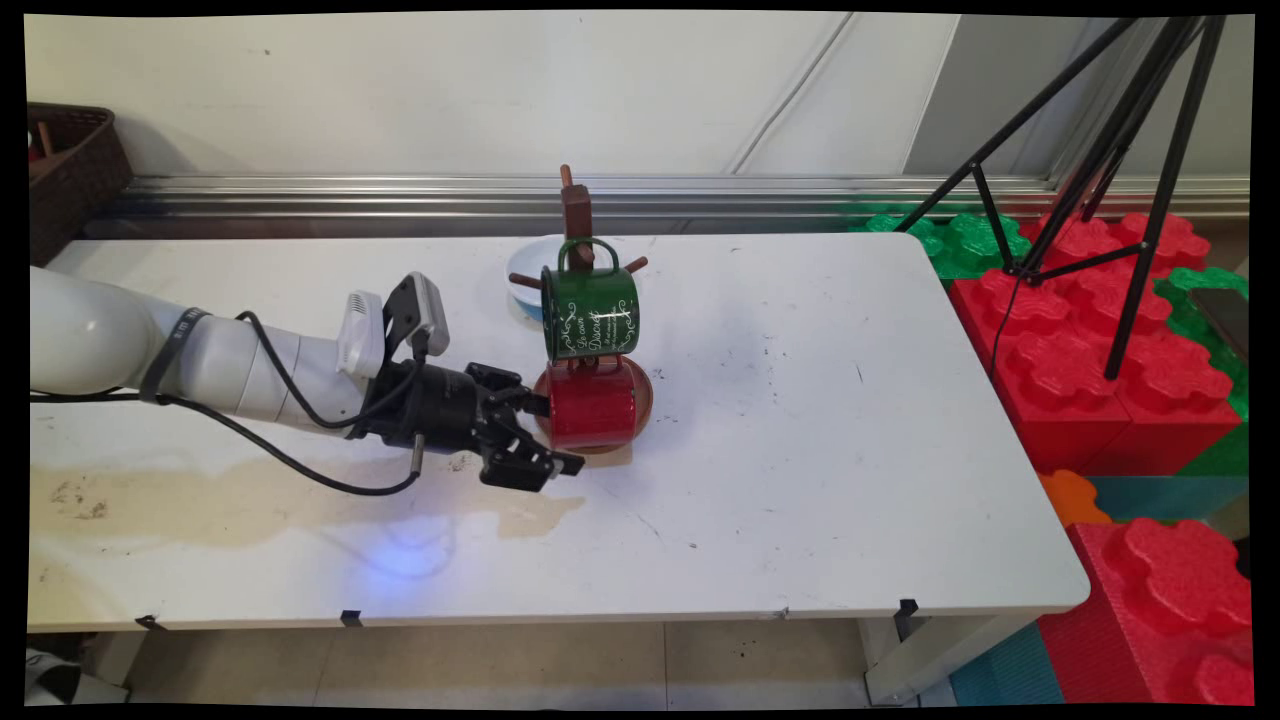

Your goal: Pick up the red mug from the rack, then place the picked object on the table

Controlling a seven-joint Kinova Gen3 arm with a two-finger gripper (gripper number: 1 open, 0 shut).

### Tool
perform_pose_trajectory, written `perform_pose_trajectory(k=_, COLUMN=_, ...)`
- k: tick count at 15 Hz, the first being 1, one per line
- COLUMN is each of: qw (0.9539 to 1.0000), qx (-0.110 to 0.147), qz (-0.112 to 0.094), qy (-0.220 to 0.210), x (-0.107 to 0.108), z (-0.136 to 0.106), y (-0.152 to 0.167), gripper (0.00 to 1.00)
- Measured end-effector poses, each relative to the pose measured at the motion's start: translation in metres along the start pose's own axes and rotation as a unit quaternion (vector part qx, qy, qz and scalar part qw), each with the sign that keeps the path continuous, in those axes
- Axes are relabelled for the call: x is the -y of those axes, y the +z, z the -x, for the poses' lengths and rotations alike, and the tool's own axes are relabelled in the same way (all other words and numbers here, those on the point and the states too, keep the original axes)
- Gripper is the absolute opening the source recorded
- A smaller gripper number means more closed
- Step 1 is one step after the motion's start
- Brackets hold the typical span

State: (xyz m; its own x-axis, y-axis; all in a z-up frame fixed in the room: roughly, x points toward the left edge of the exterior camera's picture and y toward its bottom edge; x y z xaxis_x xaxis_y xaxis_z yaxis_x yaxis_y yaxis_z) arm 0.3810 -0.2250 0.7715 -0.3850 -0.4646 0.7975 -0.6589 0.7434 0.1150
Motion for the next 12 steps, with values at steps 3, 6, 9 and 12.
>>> perform_pose_trajectory(k=3, qw=1.0000, qx=-0.001, qz=0.002, qy=-0.001, x=-0.0001, z=0.0003, y=-0.0002, gripper=0.00)
perform_pose_trajectory(k=6, qw=1.0000, qx=-0.001, qz=0.004, qy=-0.003, x=-0.0006, z=0.0006, y=-0.0005, gripper=0.00)
perform_pose_trajectory(k=9, qw=1.0000, qx=-0.001, qz=0.005, qy=-0.006, x=-0.0010, z=0.0005, y=-0.0012, gripper=0.00)
perform_pose_trajectory(k=12, qw=0.9999, qx=-0.001, qz=0.006, qy=-0.008, x=-0.0014, z=0.0002, y=-0.0023, gripper=0.00)
